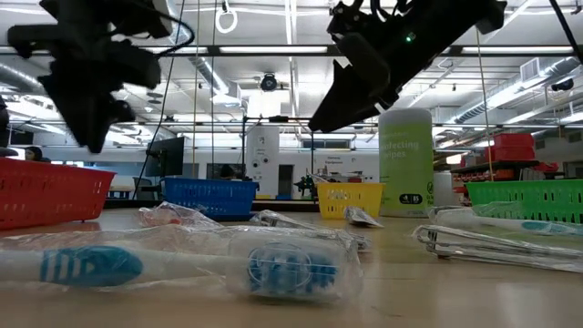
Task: Pick & Place Travel size toiletries
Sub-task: Put the silver nail cutter into the blue basket
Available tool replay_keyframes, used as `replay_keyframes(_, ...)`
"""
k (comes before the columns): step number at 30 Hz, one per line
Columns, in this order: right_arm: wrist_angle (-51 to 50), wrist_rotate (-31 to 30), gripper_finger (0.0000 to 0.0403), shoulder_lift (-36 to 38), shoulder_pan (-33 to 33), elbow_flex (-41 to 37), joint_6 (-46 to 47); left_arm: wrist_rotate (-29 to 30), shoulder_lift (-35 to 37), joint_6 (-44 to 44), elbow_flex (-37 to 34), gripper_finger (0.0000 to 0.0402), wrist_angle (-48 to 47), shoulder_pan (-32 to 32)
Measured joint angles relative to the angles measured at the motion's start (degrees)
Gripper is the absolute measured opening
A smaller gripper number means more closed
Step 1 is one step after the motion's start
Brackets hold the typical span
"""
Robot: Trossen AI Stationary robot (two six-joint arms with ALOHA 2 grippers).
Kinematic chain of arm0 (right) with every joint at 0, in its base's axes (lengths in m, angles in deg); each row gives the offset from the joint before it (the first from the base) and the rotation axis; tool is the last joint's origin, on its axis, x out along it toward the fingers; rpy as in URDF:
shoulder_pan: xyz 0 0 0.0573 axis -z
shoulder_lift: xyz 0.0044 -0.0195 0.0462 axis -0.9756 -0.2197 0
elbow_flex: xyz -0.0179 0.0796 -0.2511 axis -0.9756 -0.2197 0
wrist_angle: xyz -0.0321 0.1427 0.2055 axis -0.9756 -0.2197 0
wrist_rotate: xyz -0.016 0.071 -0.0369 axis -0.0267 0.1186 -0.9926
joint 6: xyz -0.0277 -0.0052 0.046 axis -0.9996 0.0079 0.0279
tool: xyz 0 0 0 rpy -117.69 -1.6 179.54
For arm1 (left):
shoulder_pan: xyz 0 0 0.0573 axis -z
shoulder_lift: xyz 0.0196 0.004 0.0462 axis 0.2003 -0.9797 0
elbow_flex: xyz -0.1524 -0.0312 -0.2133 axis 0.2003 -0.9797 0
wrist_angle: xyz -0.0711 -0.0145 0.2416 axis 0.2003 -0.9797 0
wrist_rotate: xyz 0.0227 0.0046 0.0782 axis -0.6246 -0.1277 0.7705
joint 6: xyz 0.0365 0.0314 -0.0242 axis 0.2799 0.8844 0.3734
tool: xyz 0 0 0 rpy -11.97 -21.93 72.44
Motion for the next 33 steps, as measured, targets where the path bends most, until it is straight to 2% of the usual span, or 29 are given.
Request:
replay_keyframes(4,0.7,0.5,0.0258,0.0,0.8,0.0,2.1,-0.1,0.1,-2.4,2.9,0.0126,3.4,0.0)
replay_keyframes(9,2.1,5.6,0.0266,-0.7,2.0,0.0,8.2,0.3,0.1,0.8,3.5,0.0118,15.8,0.1)
replay_keyframes(14,6.3,6.0,0.0265,-4.5,1.9,-0.1,12.4,8.4,0.1,2.1,3.5,0.0117,22.4,0.0)
replay_keyframes(19,13.4,3.9,0.0247,-10.2,1.2,-0.1,15.4,13.4,0.1,2.1,3.5,0.0117,22.9,0.0)
replay_keyframes(27,16.6,7.3,0.0212,-13.7,0.1,0.0,17.4,13.4,0.1,2.1,3.5,0.0116,23.0,0.0)
replay_keyframes(33,18.0,10.5,0.0215,-18.0,-0.3,1.2,16.8,13.5,0.1,2.5,3.5,0.0116,23.0,0.0)
